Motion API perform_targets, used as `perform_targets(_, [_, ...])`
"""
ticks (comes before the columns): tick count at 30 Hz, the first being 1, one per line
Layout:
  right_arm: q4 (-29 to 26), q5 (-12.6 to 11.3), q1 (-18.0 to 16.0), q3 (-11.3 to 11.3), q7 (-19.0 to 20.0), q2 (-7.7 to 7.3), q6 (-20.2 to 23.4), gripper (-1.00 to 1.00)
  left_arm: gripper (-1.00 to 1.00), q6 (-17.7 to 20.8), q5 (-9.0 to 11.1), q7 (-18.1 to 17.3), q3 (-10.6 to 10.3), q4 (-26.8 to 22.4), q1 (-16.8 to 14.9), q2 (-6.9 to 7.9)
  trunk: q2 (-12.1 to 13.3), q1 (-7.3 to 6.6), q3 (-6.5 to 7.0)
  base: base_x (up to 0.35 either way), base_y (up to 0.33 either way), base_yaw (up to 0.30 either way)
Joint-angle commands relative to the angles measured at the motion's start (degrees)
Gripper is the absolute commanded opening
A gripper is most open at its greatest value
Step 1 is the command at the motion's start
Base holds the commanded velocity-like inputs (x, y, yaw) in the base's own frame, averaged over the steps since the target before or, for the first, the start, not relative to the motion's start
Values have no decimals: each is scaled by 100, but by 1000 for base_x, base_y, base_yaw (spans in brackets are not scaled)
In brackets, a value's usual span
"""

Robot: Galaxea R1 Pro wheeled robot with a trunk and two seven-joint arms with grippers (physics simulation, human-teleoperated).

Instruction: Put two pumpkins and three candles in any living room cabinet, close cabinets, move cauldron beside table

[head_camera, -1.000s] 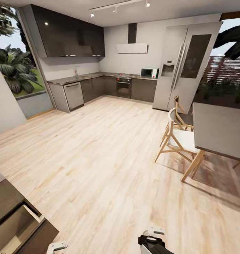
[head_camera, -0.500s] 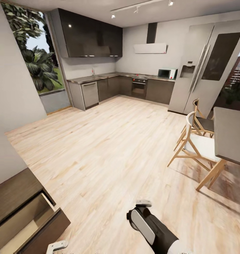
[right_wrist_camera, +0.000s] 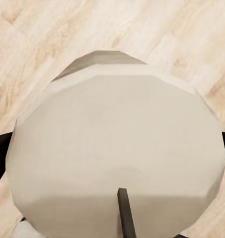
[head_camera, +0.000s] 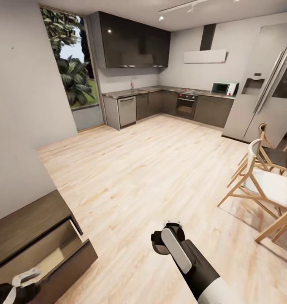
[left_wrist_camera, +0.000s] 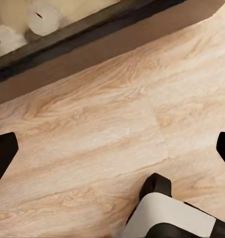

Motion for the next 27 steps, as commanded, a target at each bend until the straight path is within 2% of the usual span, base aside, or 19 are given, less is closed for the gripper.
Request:
perform_targets(1, [6,-31,-12,-2,0,-7,-27,-100,100,490,14,-1,116,-454,4,114,0,0,-4,0,0,278])
perform_targets(2, [6,-31,-20,-1,3,-2,-28,-100,100,959,12,-1,185,-907,4,199,0,0,-8,0,0,277])
perform_targets(3, [6,-29,-26,10,6,22,-29,-100,100,1586,9,-1,241,-1597,4,295,0,0,-11,0,0,277])
perform_targets(4, [6,-26,-29,33,8,45,-30,-100,100,2051,5,-7,274,-2168,4,347,0,0,-15,0,0,277])
perform_targets(7, [-19,-25,-32,66,7,103,-31,-100,100,2465,17,-24,306,-2742,4,364,0,0,-25,0,0,277])
perform_targets(11, [-49,-23,-33,74,-1,134,-23,-100,100,2556,19,-27,263,-2897,4,313,0,0,-38,0,0,277])
perform_targets(18, [-46,-30,-33,75,-35,143,-28,-100,100,2568,9,-27,230,-2960,4,34,0,0,-62,0,0,276])
perform_targets(27, [-12,-31,-33,83,-27,144,-54,-100,100,2554,9,-37,230,-2964,4,-190,0,0,-92,0,0,277])
